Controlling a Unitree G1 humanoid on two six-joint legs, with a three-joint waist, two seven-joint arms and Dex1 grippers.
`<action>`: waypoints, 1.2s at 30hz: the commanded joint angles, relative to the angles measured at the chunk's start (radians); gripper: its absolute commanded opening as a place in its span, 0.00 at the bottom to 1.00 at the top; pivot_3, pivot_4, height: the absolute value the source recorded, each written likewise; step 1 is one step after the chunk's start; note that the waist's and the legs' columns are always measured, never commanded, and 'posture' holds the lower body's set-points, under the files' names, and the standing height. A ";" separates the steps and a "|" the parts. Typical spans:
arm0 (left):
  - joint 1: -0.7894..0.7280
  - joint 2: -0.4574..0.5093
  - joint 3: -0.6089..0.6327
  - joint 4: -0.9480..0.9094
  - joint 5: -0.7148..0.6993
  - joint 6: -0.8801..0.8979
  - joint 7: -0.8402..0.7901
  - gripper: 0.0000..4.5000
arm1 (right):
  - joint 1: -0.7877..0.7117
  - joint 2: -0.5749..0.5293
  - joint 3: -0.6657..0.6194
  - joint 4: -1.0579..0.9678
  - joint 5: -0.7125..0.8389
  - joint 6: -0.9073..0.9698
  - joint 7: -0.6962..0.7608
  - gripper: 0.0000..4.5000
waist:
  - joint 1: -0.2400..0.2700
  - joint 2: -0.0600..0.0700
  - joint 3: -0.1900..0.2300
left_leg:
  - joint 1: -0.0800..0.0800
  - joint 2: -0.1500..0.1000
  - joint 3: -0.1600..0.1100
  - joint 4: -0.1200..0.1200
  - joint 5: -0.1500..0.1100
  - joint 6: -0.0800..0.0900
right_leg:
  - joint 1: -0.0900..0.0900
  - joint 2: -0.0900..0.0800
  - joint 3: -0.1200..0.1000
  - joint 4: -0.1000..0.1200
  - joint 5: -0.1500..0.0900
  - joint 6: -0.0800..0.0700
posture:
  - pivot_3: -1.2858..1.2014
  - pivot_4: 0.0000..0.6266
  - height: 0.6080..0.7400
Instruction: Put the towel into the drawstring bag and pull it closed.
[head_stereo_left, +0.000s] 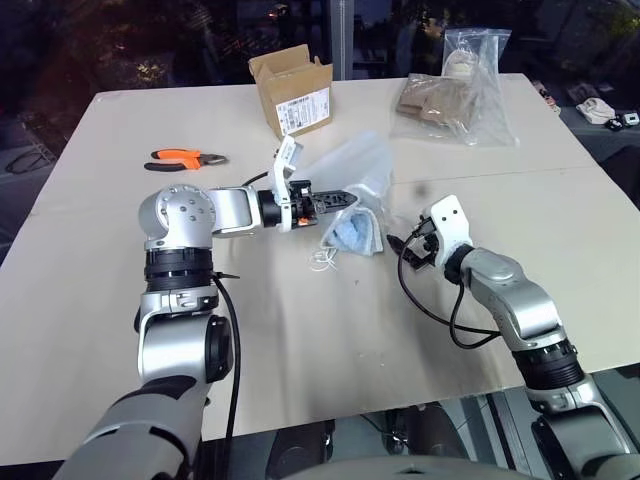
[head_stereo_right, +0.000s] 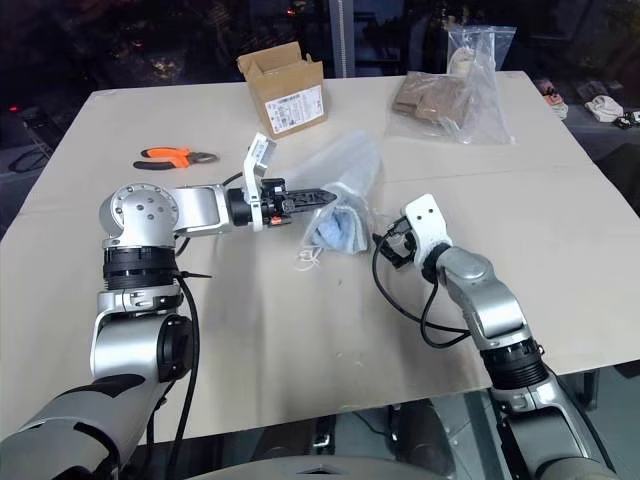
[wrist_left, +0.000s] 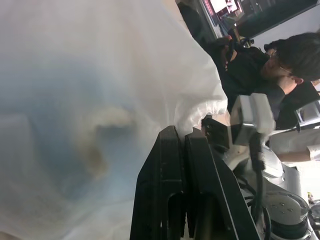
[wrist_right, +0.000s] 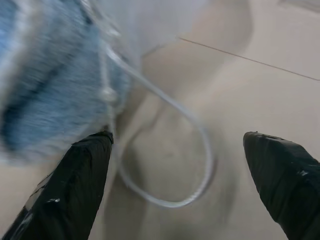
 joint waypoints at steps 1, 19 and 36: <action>-0.003 0.014 -0.026 -0.046 0.014 -0.053 -0.046 0.00 | -0.050 0.003 -0.007 0.063 -0.034 -0.080 0.029 0.59 | 0.000 0.000 0.000 | 0.000 0.000 0.000 0.000 0.000 0.000 | 0.000 0.000 0.000 0.000 0.000 0.000 | 0.52 0.24 1.00; 0.230 0.281 -0.101 -0.282 0.165 -0.412 -0.320 0.60 | 0.006 0.016 -0.090 -0.146 0.003 0.025 0.033 0.00 | -0.007 0.001 0.000 | 0.001 0.001 0.001 -0.001 0.000 0.000 | -0.001 0.000 0.001 0.000 0.000 0.000 | 0.52 0.24 1.00; 0.503 0.143 -0.306 -0.336 0.518 -0.833 -0.184 0.60 | 0.020 0.002 -0.115 -0.223 0.017 0.093 0.033 0.00 | 0.022 0.001 0.001 | -0.001 0.001 0.000 0.001 -0.003 0.005 | -0.001 0.000 0.000 0.000 0.000 -0.001 | 0.52 0.24 1.00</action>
